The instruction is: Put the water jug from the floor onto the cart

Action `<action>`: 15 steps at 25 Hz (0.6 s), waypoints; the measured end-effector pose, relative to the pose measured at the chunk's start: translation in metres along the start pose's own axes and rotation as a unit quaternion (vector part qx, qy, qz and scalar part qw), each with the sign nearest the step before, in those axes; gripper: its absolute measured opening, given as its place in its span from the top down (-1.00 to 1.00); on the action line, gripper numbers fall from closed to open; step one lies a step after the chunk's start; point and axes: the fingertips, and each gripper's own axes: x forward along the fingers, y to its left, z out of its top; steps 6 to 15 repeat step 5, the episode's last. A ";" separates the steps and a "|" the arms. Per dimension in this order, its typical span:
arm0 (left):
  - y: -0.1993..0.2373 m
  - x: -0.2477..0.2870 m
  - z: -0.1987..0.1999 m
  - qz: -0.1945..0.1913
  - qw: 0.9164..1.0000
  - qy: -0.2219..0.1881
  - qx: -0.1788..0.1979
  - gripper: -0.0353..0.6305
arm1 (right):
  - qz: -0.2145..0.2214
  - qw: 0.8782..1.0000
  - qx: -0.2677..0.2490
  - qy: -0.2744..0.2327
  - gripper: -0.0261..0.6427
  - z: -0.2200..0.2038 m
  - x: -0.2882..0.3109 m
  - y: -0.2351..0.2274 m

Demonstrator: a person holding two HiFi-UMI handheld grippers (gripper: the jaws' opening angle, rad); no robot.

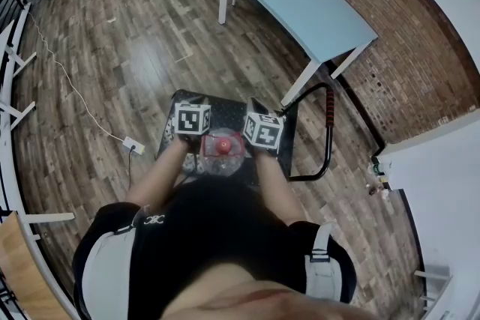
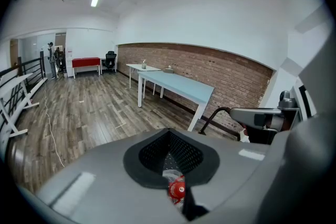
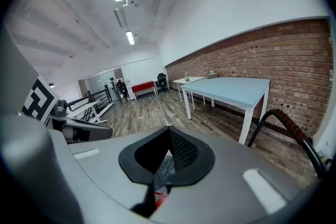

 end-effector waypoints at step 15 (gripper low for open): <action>0.007 -0.002 -0.003 0.001 1.000 0.000 -0.011 0.89 | -0.003 1.000 0.005 -0.003 0.89 -0.002 0.000 0.001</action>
